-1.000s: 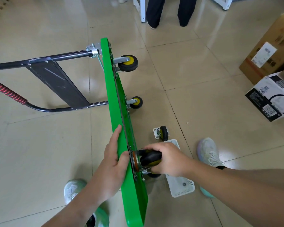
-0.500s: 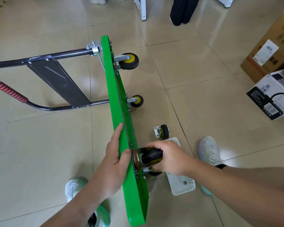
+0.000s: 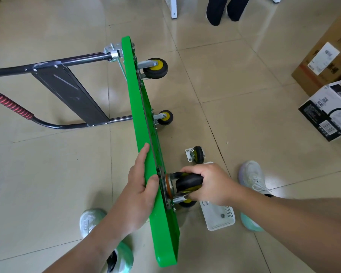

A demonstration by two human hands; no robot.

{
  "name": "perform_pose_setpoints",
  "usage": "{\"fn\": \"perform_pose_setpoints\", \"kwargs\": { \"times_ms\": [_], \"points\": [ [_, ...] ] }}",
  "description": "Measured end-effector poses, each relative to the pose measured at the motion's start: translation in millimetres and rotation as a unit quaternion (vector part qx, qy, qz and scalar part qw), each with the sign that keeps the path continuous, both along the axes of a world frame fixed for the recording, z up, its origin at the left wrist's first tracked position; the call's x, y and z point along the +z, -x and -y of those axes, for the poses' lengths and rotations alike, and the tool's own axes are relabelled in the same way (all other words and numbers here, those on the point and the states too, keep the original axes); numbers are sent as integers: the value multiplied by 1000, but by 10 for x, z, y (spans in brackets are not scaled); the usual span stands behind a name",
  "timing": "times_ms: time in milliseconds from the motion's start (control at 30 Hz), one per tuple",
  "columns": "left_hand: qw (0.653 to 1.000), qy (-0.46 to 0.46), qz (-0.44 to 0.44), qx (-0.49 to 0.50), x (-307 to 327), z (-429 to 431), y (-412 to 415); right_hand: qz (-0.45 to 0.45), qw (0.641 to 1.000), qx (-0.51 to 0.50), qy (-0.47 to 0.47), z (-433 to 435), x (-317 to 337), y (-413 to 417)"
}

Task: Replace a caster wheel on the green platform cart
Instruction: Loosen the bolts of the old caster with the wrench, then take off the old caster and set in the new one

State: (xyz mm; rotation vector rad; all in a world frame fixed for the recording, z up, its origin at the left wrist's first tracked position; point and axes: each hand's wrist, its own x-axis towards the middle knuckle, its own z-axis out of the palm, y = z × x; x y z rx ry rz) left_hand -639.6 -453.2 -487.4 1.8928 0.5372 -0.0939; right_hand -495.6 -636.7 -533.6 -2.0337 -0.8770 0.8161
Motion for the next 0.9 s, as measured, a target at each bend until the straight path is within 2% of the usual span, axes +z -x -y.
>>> {"fn": "perform_pose_setpoints", "kwargs": {
  "times_ms": [167,300,500,733,900],
  "points": [
    [1000,-8,1,3,15,2,7,-39,999,-29,3,39,25,-83],
    [1000,-8,3,1,23,4,12,-31,998,-48,15,99,35,-160],
    [1000,0,13,8,34,10,9,-49,988,-137,55,182,-387,-193],
    [999,35,12,40,55,-47,-17,-79,949,-298,68,125,-816,-422],
    [998,35,13,56,61,-104,-74,-56,898,-429,80,61,-979,-740]
  ]
}}
